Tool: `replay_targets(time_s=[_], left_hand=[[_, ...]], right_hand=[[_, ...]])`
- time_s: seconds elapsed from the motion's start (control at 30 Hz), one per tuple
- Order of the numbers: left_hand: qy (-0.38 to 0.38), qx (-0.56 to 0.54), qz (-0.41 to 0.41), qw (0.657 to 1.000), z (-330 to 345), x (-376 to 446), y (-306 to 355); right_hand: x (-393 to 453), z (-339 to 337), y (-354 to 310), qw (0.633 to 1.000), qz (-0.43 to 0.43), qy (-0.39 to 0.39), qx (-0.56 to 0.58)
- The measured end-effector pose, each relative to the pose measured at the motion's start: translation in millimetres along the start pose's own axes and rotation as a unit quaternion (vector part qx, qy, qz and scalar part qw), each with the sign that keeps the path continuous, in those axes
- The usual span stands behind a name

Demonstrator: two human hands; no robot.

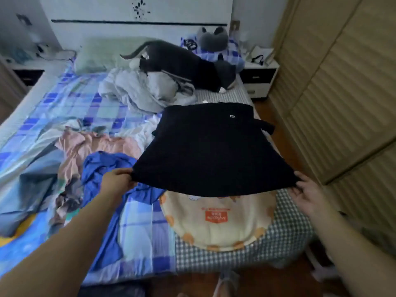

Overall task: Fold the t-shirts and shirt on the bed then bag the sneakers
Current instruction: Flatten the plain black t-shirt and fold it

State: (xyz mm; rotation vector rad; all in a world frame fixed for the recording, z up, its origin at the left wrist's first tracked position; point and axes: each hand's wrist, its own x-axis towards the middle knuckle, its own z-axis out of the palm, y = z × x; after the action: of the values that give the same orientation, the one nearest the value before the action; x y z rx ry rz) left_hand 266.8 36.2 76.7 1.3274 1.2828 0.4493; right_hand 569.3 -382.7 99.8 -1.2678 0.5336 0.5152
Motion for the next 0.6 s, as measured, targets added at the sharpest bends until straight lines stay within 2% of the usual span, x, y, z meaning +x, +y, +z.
replay_targets(time_s=[0.17,0.3,0.43,0.53,0.6], left_hand=[[0.007,0.037,-0.127,0.991,16,5,-109],[0.024,0.146,-0.143,0.979,9,17,-155],[0.018,0.159,-0.175,0.972,-13,19,-175],[0.037,0.204,-0.149,0.967,-20,-10,-174],[0.027,0.237,-0.144,0.960,-24,-28,-187]], right_hand=[[48,-61,109,0.985,0.081,0.060,-0.141],[49,-72,149,0.972,0.116,0.030,-0.201],[35,-77,159,0.953,0.083,0.100,-0.275],[25,-88,162,0.938,0.066,0.135,-0.313],[20,-98,171,0.926,0.102,0.153,-0.331]])
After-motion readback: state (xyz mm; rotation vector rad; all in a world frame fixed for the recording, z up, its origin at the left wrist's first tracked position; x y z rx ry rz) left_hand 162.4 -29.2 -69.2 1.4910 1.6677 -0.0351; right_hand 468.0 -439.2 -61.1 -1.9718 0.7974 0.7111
